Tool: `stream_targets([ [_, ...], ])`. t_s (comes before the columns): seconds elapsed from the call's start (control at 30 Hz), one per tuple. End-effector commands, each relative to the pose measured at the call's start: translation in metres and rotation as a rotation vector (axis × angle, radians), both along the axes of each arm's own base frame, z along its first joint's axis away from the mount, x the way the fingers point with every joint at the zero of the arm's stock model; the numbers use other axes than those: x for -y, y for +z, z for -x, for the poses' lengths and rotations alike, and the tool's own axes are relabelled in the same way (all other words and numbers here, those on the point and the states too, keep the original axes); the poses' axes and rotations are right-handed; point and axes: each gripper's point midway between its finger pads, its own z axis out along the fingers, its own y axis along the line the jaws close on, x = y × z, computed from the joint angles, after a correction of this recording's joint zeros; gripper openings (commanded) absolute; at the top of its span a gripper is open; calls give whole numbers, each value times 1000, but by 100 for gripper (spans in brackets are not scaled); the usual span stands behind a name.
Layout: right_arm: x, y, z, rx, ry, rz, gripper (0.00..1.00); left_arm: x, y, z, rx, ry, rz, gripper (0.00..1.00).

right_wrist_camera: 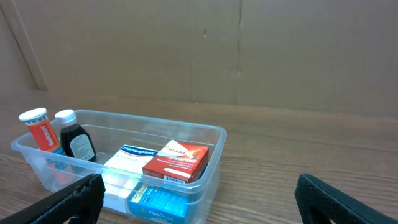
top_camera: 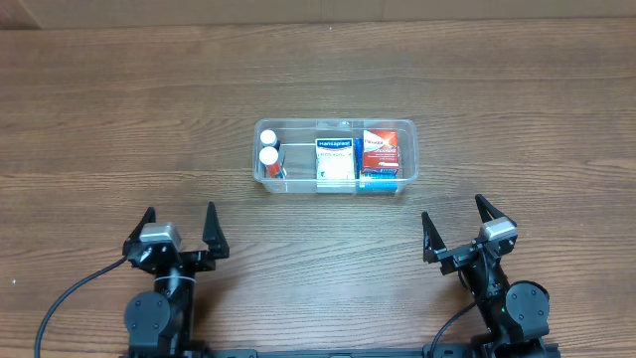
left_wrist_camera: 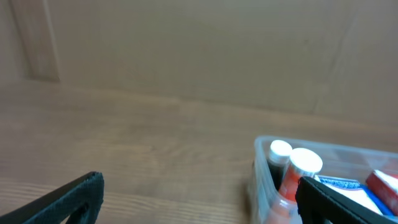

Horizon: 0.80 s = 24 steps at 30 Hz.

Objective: Pack container

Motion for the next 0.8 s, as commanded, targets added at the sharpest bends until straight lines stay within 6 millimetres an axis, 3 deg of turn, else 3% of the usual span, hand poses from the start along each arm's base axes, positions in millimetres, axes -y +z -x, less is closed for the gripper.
stream_targets([
  [0.0, 0, -2, 0, 4, 0, 3, 100, 8, -15, -5, 42, -48, -16, 100],
  [0.2, 0, -2, 0, 4, 0, 3, 100, 10, -43, -5, -39, -58, -8, 100],
  [0.77, 0, -2, 0, 4, 0, 3, 100, 10, -43, -5, -40, -58, -8, 100],
])
